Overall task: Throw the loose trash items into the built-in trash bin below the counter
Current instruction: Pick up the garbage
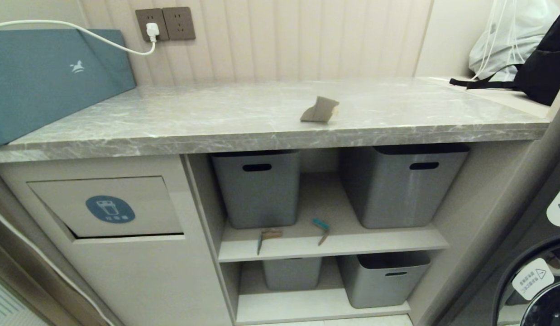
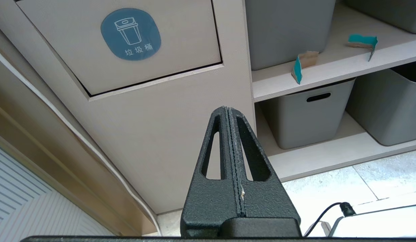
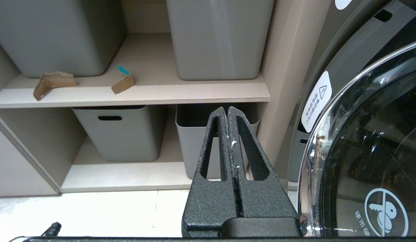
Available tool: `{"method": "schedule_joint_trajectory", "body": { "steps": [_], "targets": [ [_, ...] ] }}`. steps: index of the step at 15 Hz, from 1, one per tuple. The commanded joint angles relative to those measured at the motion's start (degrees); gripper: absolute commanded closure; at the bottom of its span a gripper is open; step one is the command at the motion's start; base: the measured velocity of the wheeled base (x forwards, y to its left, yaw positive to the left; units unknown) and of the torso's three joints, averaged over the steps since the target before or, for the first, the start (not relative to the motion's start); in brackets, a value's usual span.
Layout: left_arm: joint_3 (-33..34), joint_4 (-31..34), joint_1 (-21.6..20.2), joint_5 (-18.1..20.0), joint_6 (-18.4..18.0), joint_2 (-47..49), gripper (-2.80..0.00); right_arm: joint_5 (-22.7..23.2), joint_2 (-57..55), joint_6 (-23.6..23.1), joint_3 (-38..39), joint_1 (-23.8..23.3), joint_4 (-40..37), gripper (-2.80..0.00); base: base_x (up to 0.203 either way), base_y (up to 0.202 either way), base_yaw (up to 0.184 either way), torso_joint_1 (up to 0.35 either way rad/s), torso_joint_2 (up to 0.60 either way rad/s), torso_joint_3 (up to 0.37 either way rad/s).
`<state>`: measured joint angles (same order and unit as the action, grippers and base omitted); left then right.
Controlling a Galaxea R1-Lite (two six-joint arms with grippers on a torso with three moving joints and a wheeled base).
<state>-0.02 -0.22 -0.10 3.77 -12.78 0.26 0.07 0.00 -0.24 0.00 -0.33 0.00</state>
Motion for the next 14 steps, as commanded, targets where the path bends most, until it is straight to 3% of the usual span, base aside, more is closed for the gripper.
{"method": "schedule_joint_trajectory", "body": {
  "steps": [1, 2, 5, 7, 11, 14],
  "targets": [
    [-1.0, -0.8, 0.0, 0.5, 0.0, 2.7, 0.00, 0.0, 0.0, 0.0, 0.0, 0.1, 0.0, 0.00, 0.000, 0.000, 0.000, 0.000, 0.00, 0.000],
    [-2.6, -2.4, 0.1, 2.1, 0.0, 6.0, 0.00, 0.0, 0.0, 0.0, 0.0, 0.0, 0.0, 0.00, 0.000, 0.000, 0.000, 0.000, 0.00, 0.000],
    [-8.7, -9.9, 1.4, 12.3, -0.3, 17.3, 0.00, 0.0, 0.0, 0.0, 0.0, 0.0, 0.0, 0.00, 0.000, 0.000, 0.000, 0.000, 0.00, 0.000],
    [-15.3, -11.5, 1.9, 17.1, -0.7, 24.0, 0.00, 0.0, 0.0, 0.0, 0.0, 0.0, 0.0, 0.00, 0.000, 0.000, 0.000, 0.000, 0.00, 0.000],
    [-36.1, -12.0, 2.7, 22.2, -0.8, 41.0, 0.00, 0.0, 0.0, 0.0, 0.0, 0.0, 0.0, 0.00, 0.000, 0.000, 0.000, 0.000, 0.00, 0.000],
    [-52.5, -10.5, 8.8, 23.9, -0.6, 51.0, 0.00, 0.0, 0.0, 0.0, 0.0, 0.0, 0.0, 0.00, 0.000, 0.000, 0.000, 0.000, 0.00, 0.000]
  ]
}}
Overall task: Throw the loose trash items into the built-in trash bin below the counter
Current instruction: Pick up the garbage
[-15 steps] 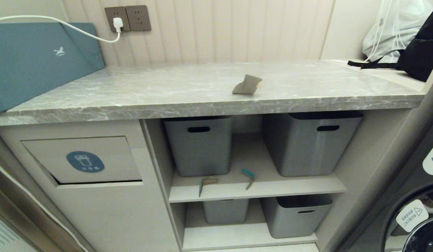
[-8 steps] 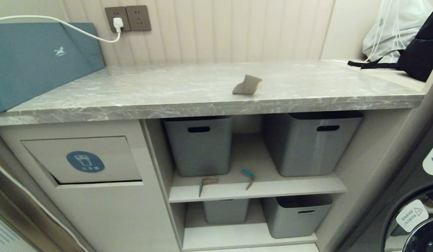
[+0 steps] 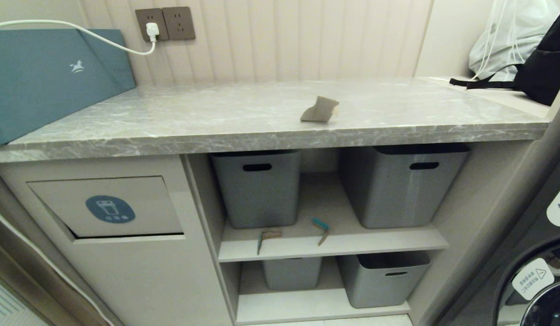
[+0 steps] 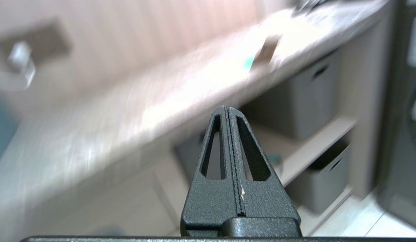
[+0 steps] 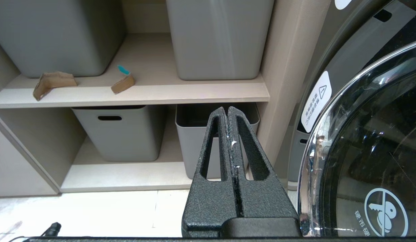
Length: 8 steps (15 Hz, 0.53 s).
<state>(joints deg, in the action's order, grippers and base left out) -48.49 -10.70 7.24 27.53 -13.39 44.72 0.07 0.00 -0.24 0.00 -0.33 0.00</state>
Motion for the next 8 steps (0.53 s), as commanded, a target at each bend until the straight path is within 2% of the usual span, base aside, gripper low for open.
{"method": "schedule_joint_trajectory", "body": {
  "steps": [1, 3, 5, 8],
  "targets": [
    [-9.2, 1.4, 4.0, 0.3, 0.0, 9.5, 0.00, 0.0, 0.0, 0.0, 0.0, 0.0, 0.0, 0.00, 0.000, 0.000, 0.000, 0.000, 0.00, 0.000],
    [-19.1, 7.5, 8.6, 0.3, 0.0, 15.1, 0.00, 0.0, 0.0, 0.0, 0.0, 0.1, 0.0, 0.00, 0.000, 0.000, 0.000, 0.000, 0.00, 0.000],
    [-28.9, 15.1, 13.4, -1.6, -0.1, 22.9, 0.00, 0.0, 0.0, 0.0, 0.0, 0.0, 0.0, 0.00, 0.000, 0.000, 0.000, 0.000, 0.00, 0.000],
    [-36.0, 20.0, 18.8, -4.5, -1.4, 32.4, 0.00, 0.0, 0.0, 0.0, 0.0, 0.0, 0.0, 0.00, 0.000, 0.000, 0.000, 0.000, 0.00, 0.000]
  ]
}}
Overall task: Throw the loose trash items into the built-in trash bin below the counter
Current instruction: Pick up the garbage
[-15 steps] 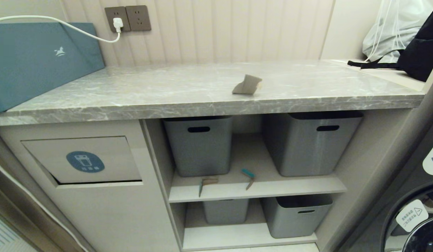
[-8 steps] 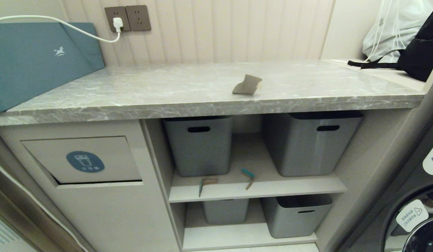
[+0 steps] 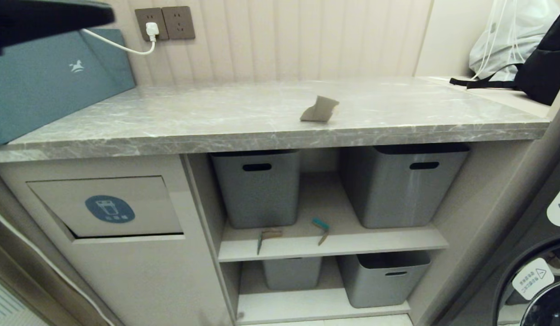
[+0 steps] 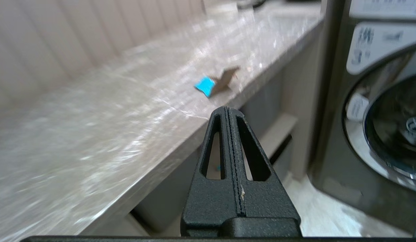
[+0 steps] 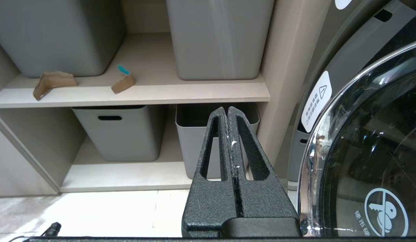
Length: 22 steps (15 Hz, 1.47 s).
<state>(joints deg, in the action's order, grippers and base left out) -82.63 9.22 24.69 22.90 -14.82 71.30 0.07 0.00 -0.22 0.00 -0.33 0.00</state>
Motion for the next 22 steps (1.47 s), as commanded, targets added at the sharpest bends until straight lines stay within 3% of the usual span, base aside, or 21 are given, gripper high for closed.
{"method": "schedule_joint_trajectory", "body": {
  "steps": [1, 2, 6, 7, 10, 14, 17, 18, 22],
  "targets": [
    [-3.4, 0.7, 2.3, -0.3, -1.5, 9.2, 0.00, 0.0, 0.0, 0.0, 0.0, 0.0, 0.0, 0.00, 0.000, 0.000, 0.000, 0.000, 0.00, 0.000],
    [-5.7, 1.4, 3.2, -0.7, -2.7, 12.1, 0.00, 0.0, 0.0, 0.0, 0.0, 0.0, 0.0, 0.00, 0.000, 0.000, 0.000, 0.000, 0.00, 0.000],
    [-27.3, 9.5, 8.0, -6.3, -4.3, 26.8, 0.00, 0.0, 0.0, 0.0, 0.0, 0.0, 0.0, 0.00, 0.000, 0.000, 0.000, 0.000, 0.00, 0.000],
    [-29.7, 10.1, 8.9, -7.5, -5.3, 29.7, 0.00, 0.0, 0.0, 0.0, 0.0, 0.0, 0.0, 0.00, 0.000, 0.000, 0.000, 0.000, 0.00, 0.000],
    [-29.6, 10.3, 11.5, -9.2, -8.4, 36.0, 0.00, 0.0, 0.0, 0.0, 0.0, 0.0, 0.0, 0.00, 0.000, 0.000, 0.000, 0.000, 0.00, 0.000],
    [-29.8, 4.1, 12.6, -9.3, -9.8, 39.8, 0.00, 0.0, 0.0, 0.0, 0.0, 0.0, 0.0, 0.00, 0.000, 0.000, 0.000, 0.000, 0.00, 0.000],
    [-30.0, 3.0, 12.7, -9.3, -10.2, 40.2, 0.00, 0.0, 0.0, 0.0, 0.0, 0.1, 0.0, 0.00, 0.000, 0.000, 0.000, 0.000, 0.00, 0.000],
    [-30.0, 3.0, 12.5, -9.2, -10.5, 40.2, -2.80, 0.0, 0.0, 0.0, 0.0, 0.0, 0.0, 0.00, 0.000, 0.000, 0.000, 0.000, 0.00, 0.000],
    [-30.0, 2.9, 12.1, -9.3, -12.1, 40.4, -2.80, 0.0, 0.0, 0.0, 0.0, 0.1, 0.0, 0.00, 0.000, 0.000, 0.000, 0.000, 0.00, 0.000]
  ]
}}
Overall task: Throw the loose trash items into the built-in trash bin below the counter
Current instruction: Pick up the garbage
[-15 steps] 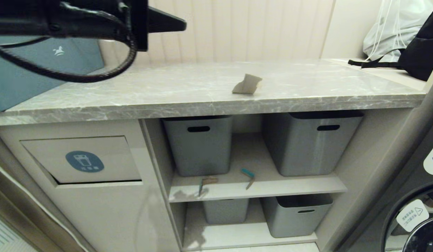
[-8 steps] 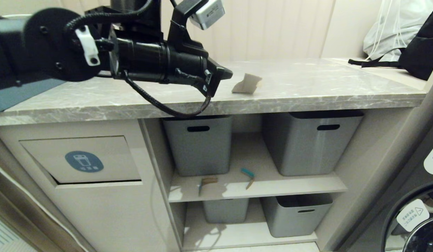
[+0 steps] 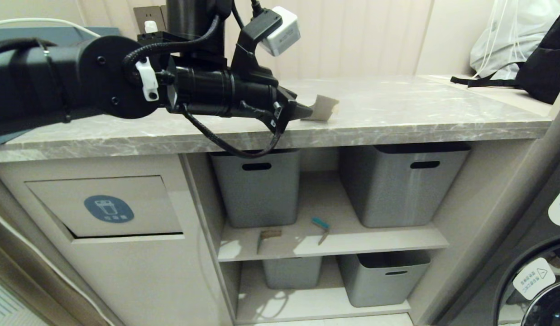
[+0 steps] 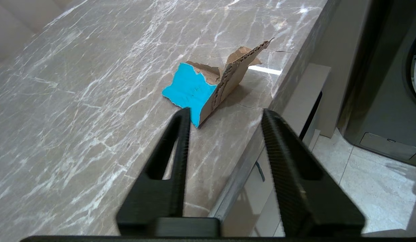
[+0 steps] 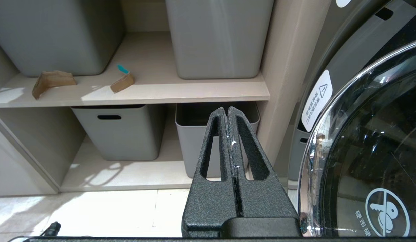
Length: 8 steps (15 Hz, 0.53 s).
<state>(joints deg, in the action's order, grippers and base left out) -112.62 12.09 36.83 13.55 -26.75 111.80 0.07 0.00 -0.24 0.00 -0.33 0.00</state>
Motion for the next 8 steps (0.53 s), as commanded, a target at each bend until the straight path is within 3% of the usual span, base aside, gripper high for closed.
{"method": "schedule_joint_trajectory", "body": {
  "steps": [1, 8],
  "targets": [
    [0.0, 0.0, 0.0, 0.1, -0.1, 0.0, -2.80, 0.0, 0.0, 0.0, 0.0, 0.0, 0.0, 0.00, 0.000, 0.000, 0.000, 0.000, 0.00, 0.000],
    [-0.1, -5.0, 0.0, 0.1, -0.2, 2.7, -2.80, 0.0, 0.0, 0.0, 0.0, 0.0, 0.0, 0.00, 0.000, 0.000, 0.000, 0.000, 0.00, 0.000]
  ]
}}
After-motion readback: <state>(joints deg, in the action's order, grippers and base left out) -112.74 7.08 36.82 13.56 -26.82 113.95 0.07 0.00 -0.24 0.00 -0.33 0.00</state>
